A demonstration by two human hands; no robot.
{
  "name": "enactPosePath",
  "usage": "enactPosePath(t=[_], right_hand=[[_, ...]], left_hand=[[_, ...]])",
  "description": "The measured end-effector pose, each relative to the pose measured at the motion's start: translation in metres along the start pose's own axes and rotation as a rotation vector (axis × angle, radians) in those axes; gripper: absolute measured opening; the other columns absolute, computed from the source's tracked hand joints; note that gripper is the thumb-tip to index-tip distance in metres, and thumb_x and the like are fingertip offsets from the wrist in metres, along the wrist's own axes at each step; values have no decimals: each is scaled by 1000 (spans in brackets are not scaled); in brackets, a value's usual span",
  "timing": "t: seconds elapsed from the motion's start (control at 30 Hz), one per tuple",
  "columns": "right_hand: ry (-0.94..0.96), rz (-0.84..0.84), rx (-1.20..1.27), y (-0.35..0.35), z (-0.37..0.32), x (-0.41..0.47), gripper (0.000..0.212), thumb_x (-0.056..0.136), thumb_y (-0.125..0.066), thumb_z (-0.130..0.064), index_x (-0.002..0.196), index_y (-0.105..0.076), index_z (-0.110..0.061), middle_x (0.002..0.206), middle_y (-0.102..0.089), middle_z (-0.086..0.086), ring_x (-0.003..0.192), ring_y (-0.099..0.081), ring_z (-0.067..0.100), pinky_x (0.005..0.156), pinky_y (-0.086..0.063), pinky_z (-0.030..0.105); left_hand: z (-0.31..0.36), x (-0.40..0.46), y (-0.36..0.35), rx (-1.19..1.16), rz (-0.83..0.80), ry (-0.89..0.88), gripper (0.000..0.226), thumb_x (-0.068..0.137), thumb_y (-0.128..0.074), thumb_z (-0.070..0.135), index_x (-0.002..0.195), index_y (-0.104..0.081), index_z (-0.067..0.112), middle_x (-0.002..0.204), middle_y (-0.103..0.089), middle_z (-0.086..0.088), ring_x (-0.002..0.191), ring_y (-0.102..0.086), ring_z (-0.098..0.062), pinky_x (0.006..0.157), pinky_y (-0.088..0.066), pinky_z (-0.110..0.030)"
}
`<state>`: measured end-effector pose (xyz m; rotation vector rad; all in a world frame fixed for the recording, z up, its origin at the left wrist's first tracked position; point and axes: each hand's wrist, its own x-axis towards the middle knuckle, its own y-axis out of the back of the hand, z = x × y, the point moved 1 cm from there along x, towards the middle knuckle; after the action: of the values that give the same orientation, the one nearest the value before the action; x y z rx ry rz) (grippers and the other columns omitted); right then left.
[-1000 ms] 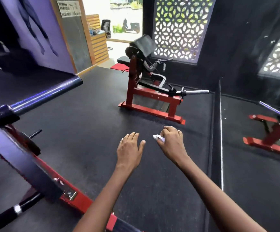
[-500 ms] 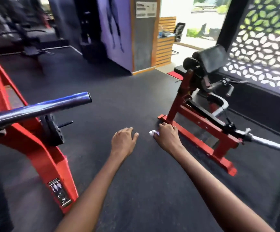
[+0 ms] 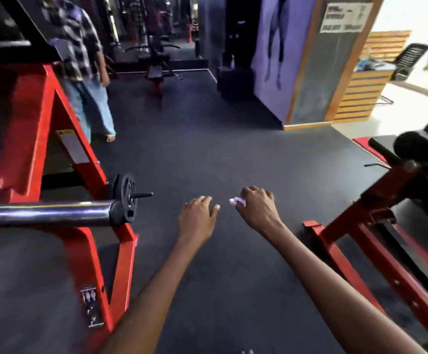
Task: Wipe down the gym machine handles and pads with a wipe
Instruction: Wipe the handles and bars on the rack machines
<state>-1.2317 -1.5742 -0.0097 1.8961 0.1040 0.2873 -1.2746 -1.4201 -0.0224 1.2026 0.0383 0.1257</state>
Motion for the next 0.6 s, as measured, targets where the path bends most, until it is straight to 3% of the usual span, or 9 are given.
enactPosePath(t=[0.3, 0.6], right_hand=[[197, -76, 40, -13, 28, 208, 30, 93, -50, -38, 88, -59, -10, 100, -62, 7, 101, -55, 30, 91, -33, 38], [488, -160, 82, -67, 1, 435, 30, 93, -50, -38, 85, -59, -10, 99, -64, 8, 98, -56, 30, 91, -34, 37]], left_hand=[[14, 170, -1, 10, 53, 186, 43, 102, -38, 37, 137, -49, 16, 142, -50, 2, 131, -43, -19, 105, -31, -32], [-29, 353, -1, 63, 196, 489, 43, 101, -37, 39, 134, -53, 16, 139, -53, -1, 125, -50, -26, 104, -35, -36]])
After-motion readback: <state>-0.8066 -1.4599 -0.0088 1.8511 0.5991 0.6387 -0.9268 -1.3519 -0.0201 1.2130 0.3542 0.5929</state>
